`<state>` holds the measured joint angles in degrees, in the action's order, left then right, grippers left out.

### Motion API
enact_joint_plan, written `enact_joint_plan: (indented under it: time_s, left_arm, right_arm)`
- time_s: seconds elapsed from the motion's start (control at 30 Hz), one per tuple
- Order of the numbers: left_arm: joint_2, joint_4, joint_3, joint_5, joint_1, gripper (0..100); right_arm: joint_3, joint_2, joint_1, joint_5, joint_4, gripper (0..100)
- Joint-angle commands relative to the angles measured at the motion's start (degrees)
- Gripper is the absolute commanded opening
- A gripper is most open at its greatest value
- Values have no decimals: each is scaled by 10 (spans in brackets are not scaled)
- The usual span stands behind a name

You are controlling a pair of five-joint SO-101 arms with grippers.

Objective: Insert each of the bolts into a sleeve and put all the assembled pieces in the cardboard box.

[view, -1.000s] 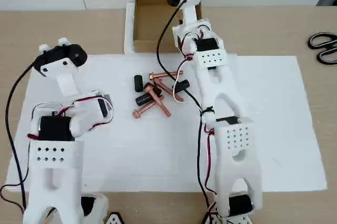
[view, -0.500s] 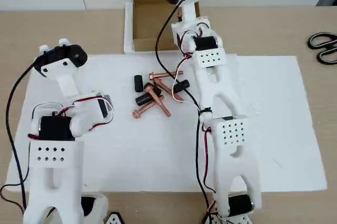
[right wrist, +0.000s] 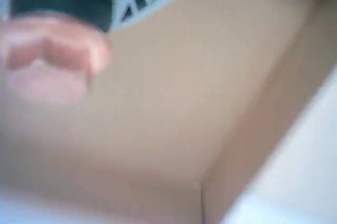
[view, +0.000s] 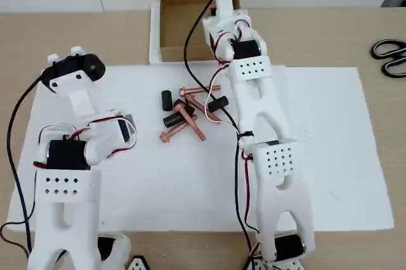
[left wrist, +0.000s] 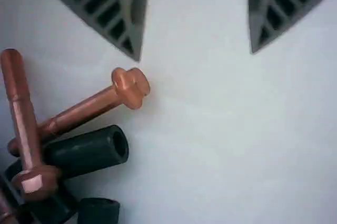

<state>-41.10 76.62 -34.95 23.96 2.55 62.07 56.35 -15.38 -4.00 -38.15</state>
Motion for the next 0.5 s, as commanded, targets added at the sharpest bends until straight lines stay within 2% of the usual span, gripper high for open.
enact_joint_plan:
  time_s: [0.0,0.3,0.47]
  left_arm:
    - [-3,-2,1,-4,2,127]
    - [-2,-2,0,-4,2,127]
    - [-2,-2,0,-4,2,127]
  right_arm:
    - [39,-4,0,0,51,3]
    - [40,91,3,0,138,3]
    - [40,109,3,0,133,3]
